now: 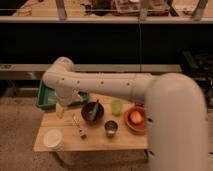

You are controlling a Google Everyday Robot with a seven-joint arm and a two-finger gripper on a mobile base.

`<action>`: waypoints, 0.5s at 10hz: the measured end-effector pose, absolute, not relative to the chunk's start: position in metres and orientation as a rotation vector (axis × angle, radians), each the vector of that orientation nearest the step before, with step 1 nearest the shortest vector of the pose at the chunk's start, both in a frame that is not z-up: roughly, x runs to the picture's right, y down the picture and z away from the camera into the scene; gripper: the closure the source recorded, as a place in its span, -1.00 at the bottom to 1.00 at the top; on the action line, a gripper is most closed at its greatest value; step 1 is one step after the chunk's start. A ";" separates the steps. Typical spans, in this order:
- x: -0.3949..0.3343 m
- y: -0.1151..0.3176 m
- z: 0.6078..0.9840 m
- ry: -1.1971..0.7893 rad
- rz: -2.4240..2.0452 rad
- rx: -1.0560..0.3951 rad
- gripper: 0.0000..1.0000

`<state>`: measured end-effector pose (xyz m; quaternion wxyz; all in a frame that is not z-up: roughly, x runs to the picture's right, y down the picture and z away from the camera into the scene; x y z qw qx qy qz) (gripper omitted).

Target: Place fork in paper cup

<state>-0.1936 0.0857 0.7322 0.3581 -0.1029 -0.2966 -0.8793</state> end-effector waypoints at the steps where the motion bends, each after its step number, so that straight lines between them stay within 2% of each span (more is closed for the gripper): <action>1: -0.201 0.088 0.738 -0.783 -2.264 -0.283 -0.57; 5: -0.210 0.119 0.785 -0.882 -2.165 -0.266 -0.57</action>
